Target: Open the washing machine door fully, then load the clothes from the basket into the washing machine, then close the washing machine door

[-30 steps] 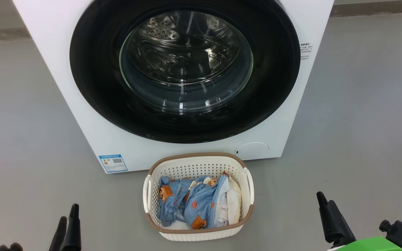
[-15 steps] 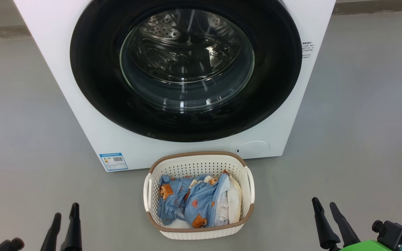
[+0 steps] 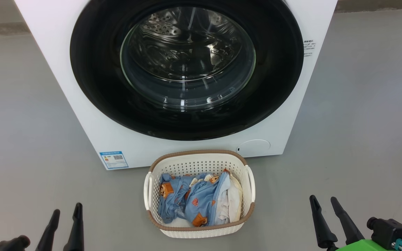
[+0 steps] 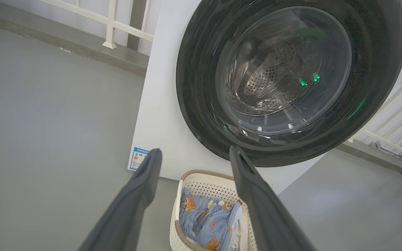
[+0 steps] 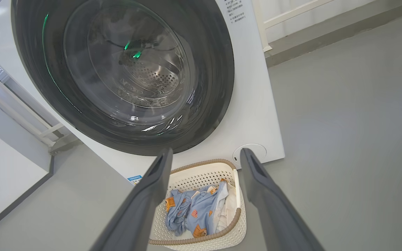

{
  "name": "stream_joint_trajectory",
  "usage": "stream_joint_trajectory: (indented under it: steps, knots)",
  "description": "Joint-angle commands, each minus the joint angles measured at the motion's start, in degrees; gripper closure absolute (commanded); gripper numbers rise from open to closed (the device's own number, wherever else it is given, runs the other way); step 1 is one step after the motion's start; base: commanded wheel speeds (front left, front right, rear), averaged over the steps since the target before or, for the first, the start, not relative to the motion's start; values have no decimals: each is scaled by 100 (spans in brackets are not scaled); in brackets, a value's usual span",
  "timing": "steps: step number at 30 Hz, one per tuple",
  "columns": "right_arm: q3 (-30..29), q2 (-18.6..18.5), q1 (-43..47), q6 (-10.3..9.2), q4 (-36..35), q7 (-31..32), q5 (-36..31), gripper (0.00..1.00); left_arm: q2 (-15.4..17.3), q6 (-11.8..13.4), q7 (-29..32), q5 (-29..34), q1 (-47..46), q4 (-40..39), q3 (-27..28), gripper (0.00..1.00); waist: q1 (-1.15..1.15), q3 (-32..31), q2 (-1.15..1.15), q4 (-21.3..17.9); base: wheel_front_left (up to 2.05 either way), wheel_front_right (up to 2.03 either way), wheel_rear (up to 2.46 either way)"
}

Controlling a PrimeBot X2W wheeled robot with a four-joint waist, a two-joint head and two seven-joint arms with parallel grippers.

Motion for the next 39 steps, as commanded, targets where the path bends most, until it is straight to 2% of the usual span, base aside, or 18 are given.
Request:
stream_joint_trajectory:
  steps: [1, 33, 39]
  knots:
    - [81, -64, -72, -5, -190, -84, -203, 0, 182, -17, -82, 178, -57, -169, 137, 0, 0, 0, 0, 4, 0, 0, 0]
    - [265, -89, -70, -7, -441, -620, -2560, 0, 479, -24, -620, 2098, -18, -270, -17, 0, 0, -8, 0, 44, 0, 0, 0]
    - [100, -92, -46, -8, -459, -674, -2747, 0, 519, -24, -674, 2258, 0, -264, -2, 0, 0, 0, 0, 40, 0, 0, 0]
